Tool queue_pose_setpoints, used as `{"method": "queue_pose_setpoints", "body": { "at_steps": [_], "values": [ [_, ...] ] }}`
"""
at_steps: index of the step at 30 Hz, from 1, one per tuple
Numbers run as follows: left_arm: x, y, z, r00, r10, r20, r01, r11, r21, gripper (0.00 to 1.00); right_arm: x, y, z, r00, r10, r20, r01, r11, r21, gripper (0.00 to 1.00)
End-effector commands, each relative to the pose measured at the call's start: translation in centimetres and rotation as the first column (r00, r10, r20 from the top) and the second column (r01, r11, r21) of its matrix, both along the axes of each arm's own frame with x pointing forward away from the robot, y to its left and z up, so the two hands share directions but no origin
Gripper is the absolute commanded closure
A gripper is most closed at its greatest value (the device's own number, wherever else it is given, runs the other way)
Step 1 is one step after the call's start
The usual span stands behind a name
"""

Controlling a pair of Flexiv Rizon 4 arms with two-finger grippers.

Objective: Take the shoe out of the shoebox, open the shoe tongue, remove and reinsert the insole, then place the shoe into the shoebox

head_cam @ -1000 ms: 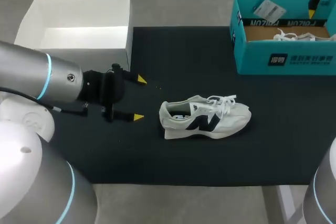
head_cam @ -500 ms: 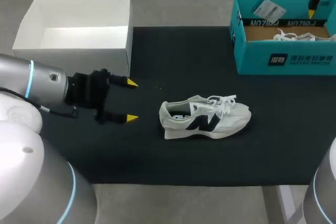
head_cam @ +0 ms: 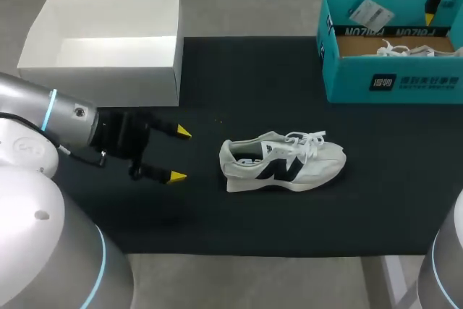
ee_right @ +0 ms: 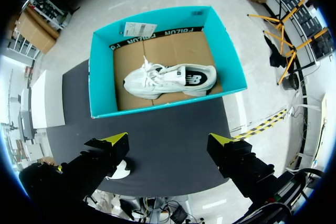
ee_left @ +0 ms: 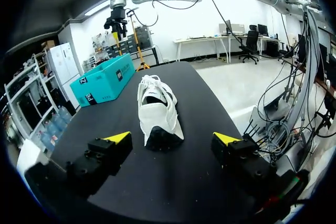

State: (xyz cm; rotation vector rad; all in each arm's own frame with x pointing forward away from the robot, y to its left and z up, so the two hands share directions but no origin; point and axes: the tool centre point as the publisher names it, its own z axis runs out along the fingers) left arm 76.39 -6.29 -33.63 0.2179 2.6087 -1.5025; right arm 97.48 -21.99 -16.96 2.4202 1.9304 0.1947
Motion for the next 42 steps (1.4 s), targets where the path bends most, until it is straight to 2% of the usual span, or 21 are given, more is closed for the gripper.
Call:
{"method": "queue_pose_setpoints", "body": {
  "at_steps": [1, 6, 11, 16, 24, 33, 42],
  "values": [
    [0.2, -0.6, -1.1, 1.000, 0.006, 0.002, -0.006, 1.000, 0.016, 0.00, 0.0, 0.0, 0.0, 1.000, 0.000, 0.002, 0.000, 1.000, 0.001, 0.00],
    [0.9, -1.8, -2.8, 0.998, 0.036, -0.049, -0.036, 0.999, 0.000, 0.00, 0.0, 0.0, 0.0, 1.000, 0.000, 0.002, 0.000, 1.000, 0.001, 0.00],
    [1.7, -3.5, -2.9, 0.987, 0.101, -0.124, -0.104, 0.994, -0.019, 0.00, 0.0, 0.0, 0.0, 1.000, 0.000, 0.002, 0.000, 1.000, 0.001, 0.00],
    [2.4, -4.9, -3.3, 0.984, 0.091, -0.156, -0.096, 0.995, -0.024, 0.00, 0.0, 0.0, 0.0, 1.000, 0.000, 0.002, 0.000, 1.000, 0.001, 0.00],
    [3.6, -5.9, -4.4, 0.972, 0.137, -0.190, -0.138, 0.990, 0.006, 0.00, 0.0, 0.0, 0.0, 1.000, 0.000, 0.002, 0.000, 1.000, 0.001, 0.00],
    [3.9, -7.3, -6.0, 0.961, 0.136, -0.241, -0.138, 0.990, 0.009, 0.00, 0.0, 0.0, 0.0, 1.000, 0.000, 0.002, 0.000, 1.000, 0.001, 0.00],
    [3.7, -8.7, -6.7, 0.962, 0.105, -0.254, -0.106, 0.994, 0.007, 0.00, 0.0, 0.0, 0.0, 1.000, 0.000, 0.002, 0.000, 1.000, 0.001, 0.00]
  ]
}}
